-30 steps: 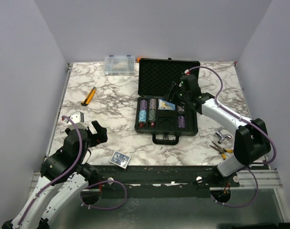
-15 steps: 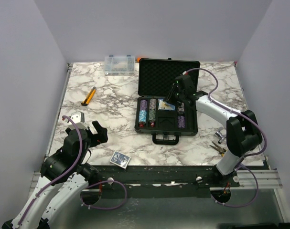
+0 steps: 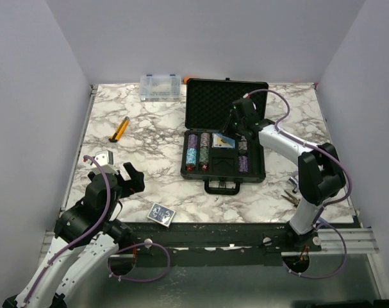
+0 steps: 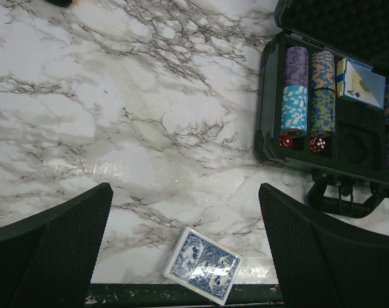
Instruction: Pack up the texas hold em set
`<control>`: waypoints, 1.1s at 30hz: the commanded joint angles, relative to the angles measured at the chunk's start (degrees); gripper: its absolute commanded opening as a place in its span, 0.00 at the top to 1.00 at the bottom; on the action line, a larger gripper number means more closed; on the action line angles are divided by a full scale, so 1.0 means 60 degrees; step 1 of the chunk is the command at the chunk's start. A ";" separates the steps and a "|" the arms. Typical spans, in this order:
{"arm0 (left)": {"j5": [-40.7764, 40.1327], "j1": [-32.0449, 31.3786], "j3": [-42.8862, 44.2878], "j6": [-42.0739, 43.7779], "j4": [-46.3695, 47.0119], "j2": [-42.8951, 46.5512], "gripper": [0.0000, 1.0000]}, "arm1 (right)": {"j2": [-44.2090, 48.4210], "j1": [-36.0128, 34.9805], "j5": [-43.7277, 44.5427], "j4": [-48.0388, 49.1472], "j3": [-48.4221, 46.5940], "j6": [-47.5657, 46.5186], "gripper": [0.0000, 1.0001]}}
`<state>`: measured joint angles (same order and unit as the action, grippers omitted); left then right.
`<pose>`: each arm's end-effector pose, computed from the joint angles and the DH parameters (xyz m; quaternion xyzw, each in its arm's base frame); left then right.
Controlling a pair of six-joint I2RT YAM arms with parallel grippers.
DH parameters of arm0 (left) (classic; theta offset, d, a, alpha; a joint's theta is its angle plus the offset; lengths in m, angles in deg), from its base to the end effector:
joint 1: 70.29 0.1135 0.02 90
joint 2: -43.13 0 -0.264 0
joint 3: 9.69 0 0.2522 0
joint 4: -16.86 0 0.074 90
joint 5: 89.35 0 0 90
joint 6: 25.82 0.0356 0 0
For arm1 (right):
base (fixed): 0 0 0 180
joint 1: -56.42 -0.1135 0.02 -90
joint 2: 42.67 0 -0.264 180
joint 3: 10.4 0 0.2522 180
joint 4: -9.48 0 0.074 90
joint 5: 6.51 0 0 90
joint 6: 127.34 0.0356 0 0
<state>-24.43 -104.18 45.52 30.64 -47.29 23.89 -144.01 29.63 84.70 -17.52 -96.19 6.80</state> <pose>0.0653 -0.0257 0.2985 -0.1090 0.8378 -0.1234 0.5205 0.3535 0.1776 0.2306 0.1423 0.9043 0.2256 0.3333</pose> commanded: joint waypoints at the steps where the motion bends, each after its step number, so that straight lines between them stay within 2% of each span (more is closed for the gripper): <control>1: 0.0108 -0.0050 -0.0097 0.0086 0.0064 -0.0044 0.05 | -0.0276 -0.0003 0.0392 -0.0080 -0.0157 0.0060 0.71; 13: 0.0101 -0.0032 -0.0097 0.0082 0.0056 0.0003 0.05 | -0.0711 0.0008 0.0531 -0.0094 0.0113 -0.0178 0.71; 33: 0.0210 -0.0004 -0.0078 0.0126 0.0089 -0.0170 0.05 | -0.0652 0.0006 0.0440 0.0255 0.1780 -0.0259 0.72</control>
<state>-24.21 -104.18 45.50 30.81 -47.14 22.92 -145.54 29.65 85.80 -8.34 -89.70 6.67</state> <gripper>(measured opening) 0.951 0.281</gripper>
